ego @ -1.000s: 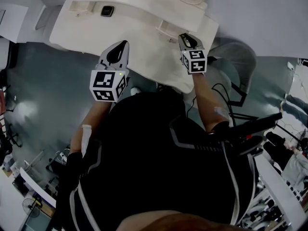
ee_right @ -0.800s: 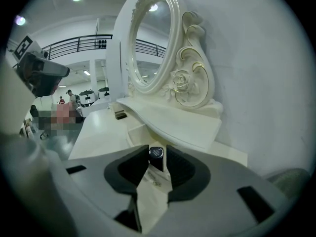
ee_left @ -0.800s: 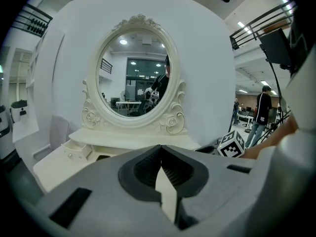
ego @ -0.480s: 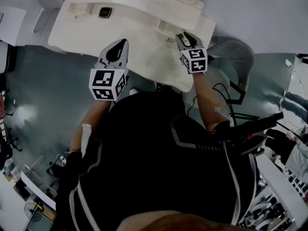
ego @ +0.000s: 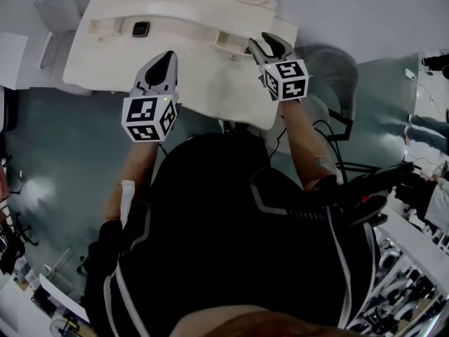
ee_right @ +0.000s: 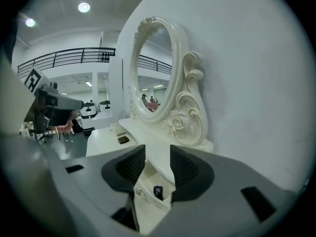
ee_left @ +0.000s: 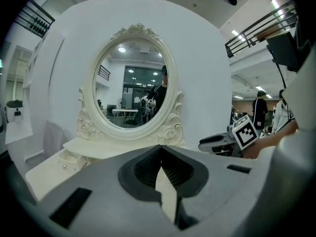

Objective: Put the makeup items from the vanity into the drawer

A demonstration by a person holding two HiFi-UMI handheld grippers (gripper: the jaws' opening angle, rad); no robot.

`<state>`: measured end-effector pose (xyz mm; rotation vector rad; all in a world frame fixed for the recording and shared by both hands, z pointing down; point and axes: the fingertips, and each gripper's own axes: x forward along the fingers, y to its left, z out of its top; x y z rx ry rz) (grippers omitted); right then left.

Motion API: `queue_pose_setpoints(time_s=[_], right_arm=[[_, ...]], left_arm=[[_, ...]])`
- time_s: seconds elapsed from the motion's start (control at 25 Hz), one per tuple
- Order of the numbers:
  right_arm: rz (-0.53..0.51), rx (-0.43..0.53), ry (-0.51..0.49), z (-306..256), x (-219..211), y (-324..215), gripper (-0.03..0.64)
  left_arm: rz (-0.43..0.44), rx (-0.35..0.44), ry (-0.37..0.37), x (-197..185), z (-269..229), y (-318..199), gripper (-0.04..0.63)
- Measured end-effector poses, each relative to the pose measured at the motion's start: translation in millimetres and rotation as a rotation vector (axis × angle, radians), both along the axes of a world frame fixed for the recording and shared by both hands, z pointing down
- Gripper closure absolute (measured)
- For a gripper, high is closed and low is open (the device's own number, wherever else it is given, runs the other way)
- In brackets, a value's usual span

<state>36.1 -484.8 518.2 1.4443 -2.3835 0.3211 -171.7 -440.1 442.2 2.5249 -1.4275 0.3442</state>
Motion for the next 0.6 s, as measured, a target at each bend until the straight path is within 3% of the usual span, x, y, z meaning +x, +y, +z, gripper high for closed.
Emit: queue_pose_setpoints(time_s=[0.16, 0.28, 0.44, 0.6], right_arm=[[0.003, 0.053, -0.022, -42.1, -5.3, 11.9, 0.468], [-0.022, 0.092, -0.038, -82.2, -14.2, 54.8, 0.504], [-0.046, 0.168, -0.056, -136.5, -24.6, 105.9, 0.518], [-0.043, 0.201, -0.066, -169.0, -25.7, 113.7, 0.521]], left_arm=[[0.007, 0.028, 0.02, -4.6, -12.4, 3.5, 0.591], [0.029, 0.089, 0.06, -4.7, -38.7, 40.5, 0.592], [0.037, 0.145, 0.051, -9.3, -61.4, 79.2, 0.592], [0.065, 0.144, 0.133, -13.8, -76.4, 75.5, 0.592]])
